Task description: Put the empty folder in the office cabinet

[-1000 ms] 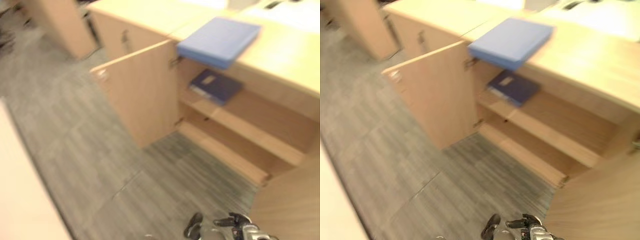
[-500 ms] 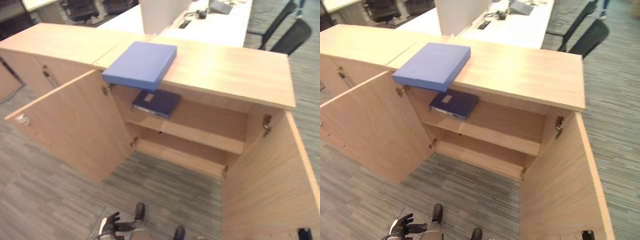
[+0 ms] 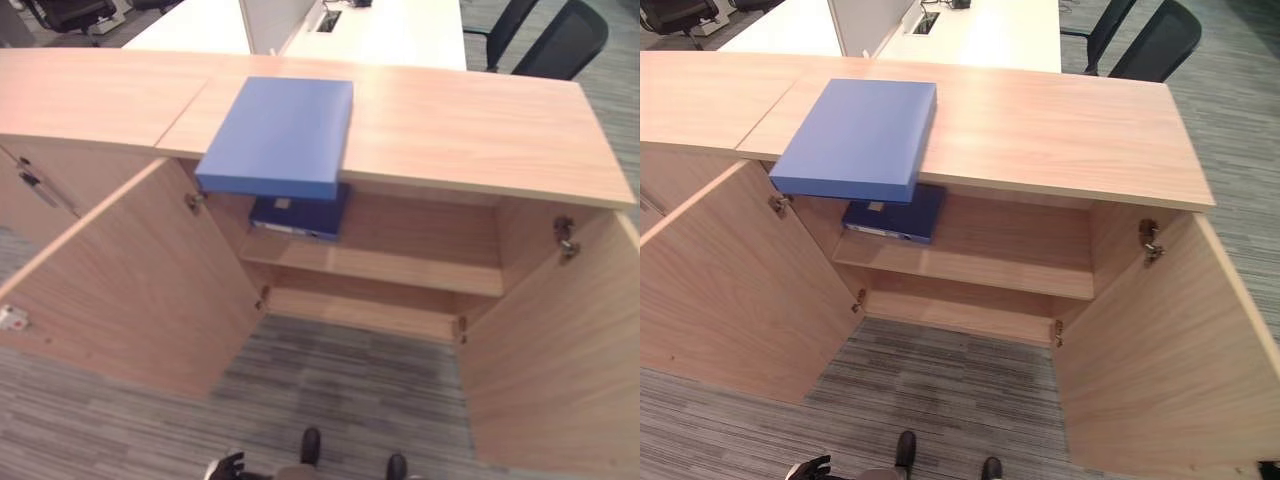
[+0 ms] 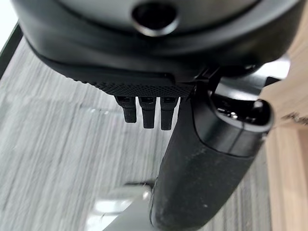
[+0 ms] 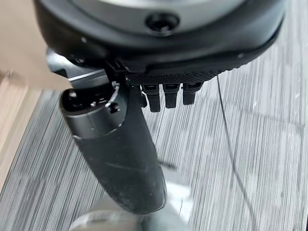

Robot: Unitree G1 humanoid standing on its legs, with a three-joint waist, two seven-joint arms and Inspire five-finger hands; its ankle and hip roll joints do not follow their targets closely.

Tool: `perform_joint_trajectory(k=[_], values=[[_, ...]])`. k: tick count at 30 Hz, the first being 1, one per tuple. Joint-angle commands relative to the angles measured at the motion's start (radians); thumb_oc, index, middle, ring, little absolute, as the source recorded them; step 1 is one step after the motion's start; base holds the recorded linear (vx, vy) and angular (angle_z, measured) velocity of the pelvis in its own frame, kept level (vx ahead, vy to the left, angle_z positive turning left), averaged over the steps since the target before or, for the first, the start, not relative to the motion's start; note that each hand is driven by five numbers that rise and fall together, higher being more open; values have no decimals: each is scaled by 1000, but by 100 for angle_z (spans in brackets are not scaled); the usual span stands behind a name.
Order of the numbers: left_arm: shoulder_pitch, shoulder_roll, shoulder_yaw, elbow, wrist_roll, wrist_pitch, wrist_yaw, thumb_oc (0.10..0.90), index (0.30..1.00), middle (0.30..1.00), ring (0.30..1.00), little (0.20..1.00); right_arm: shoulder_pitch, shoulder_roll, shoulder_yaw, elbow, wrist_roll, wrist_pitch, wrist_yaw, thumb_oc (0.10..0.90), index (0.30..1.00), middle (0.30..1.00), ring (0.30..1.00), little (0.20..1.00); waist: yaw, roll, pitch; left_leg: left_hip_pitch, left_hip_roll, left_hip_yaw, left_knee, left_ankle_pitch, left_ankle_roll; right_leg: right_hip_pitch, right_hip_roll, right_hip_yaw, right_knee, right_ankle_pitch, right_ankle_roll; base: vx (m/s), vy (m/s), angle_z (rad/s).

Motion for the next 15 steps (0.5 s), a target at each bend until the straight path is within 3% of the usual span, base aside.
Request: perform_joint_trajectory(k=[1,3,7,8,9,12,15], values=[[2,45,28,25,20,-10,-9,800,900,900,900,900,-20,-5,9,6,-10,-4,21,800,900,900,900,900,15,-55,-35,-64,-9,-3,22,-68,-6,73,-118,-51,-47,97,110,145,269,-22],[3,49,35,33,17,-8,-16,800,900,900,900,900,-27,1,16,3,-15,0,35,800,900,900,900,900,21,-56,-39,-54,-26,12,18,-80,7,57,-139,-68,-26,137,122,111,245,-18],[6,63,40,33,34,2,-25,800,900,900,900,900,-35,10,52,-4,-57,0,50,800,900,900,900,900,54,-43,-40,-12,-46,48,3,-106,24,73,-187,-230,52,139,114,127,198,-21],[11,69,41,30,38,5,-25,800,900,900,900,900,-39,17,79,-20,-72,-3,51,800,900,900,900,900,56,-44,-40,5,-49,48,-4,-109,28,58,-153,-231,88,107,97,111,111,-16],[11,69,41,30,38,5,-25,800,900,900,900,900,-39,17,79,-20,-72,-3,51,800,900,900,900,900,56,-44,-40,5,-49,48,-4,-109,28,58,-153,-231,88,107,97,91,71,-15],[17,70,45,27,37,1,-24,800,900,900,900,900,-56,16,108,-43,-63,-10,50,800,900,900,900,900,55,-36,-31,12,-53,39,-4,-109,29,-4,-42,-163,85,34,57,37,26,-9],[5,62,30,31,39,-3,-25,800,900,900,900,900,-77,14,132,-46,-59,-16,39,800,900,900,900,900,29,-30,6,17,-64,14,-4,-102,28,-104,61,-68,53,35,36,1,-16,-13]])
